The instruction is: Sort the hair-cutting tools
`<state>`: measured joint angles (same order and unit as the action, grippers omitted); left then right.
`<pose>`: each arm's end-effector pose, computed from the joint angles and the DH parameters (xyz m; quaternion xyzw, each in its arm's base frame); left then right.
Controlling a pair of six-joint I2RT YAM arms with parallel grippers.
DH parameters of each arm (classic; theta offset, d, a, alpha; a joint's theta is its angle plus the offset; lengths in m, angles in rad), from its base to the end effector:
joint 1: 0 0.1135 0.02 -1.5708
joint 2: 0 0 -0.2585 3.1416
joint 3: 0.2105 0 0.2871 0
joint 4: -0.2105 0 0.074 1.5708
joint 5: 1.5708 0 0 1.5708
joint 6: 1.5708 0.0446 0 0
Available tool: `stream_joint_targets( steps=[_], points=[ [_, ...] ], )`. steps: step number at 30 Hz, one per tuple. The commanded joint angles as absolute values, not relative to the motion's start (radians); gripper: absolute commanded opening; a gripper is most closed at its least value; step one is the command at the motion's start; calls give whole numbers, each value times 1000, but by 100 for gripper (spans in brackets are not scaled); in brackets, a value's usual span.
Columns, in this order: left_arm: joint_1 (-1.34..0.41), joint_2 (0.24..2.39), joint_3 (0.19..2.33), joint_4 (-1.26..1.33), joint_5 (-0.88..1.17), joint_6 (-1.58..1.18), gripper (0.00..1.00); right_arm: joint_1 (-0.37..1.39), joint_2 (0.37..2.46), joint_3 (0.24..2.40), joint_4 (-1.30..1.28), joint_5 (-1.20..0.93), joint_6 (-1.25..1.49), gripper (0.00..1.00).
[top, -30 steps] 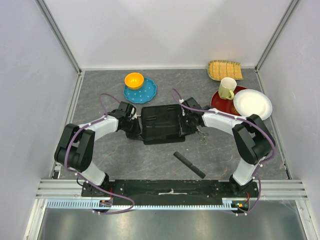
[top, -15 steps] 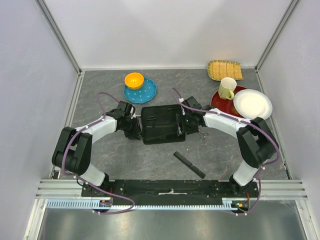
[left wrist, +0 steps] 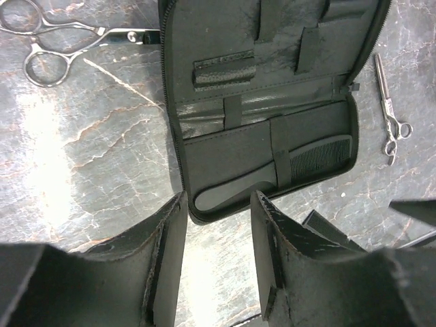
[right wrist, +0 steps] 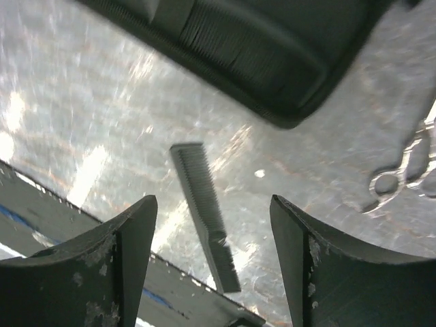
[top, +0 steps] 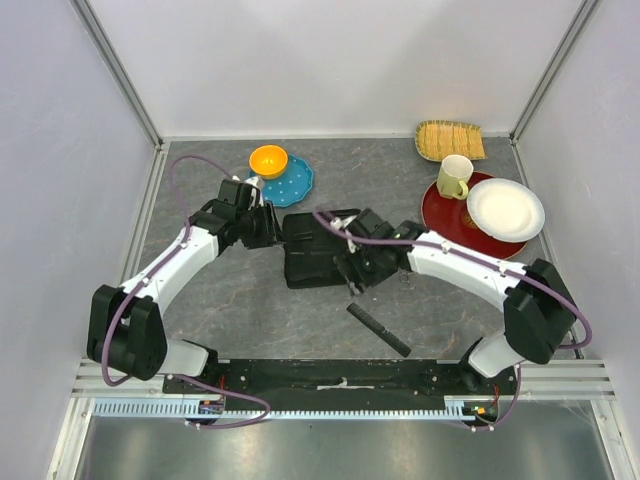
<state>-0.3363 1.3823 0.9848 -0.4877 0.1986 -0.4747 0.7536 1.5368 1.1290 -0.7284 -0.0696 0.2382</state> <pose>0.3069 -0.1166 0.2229 -0.0316 0.9372 -0.2177 0.2705 0.2477 0.2367 0.2081 -0.2560 0.9418 0.1324 0.1733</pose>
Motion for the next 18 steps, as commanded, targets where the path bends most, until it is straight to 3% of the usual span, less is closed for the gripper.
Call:
stream_joint_targets(
  steps=[1, 10, 18],
  points=[
    [-302, 1361, 999, -468, 186, -420, 49, 877, 1506, 1060, -779, -38, 215, 76],
    [-193, 1368, 950, -434, 310, -449, 49, 974, 1586, 1000, -746, 38, 219, 75],
    [-161, 1384, 933, -425, 379, -471, 49, 974, 1674, 1008, -765, 28, 212, 64]
  ],
)
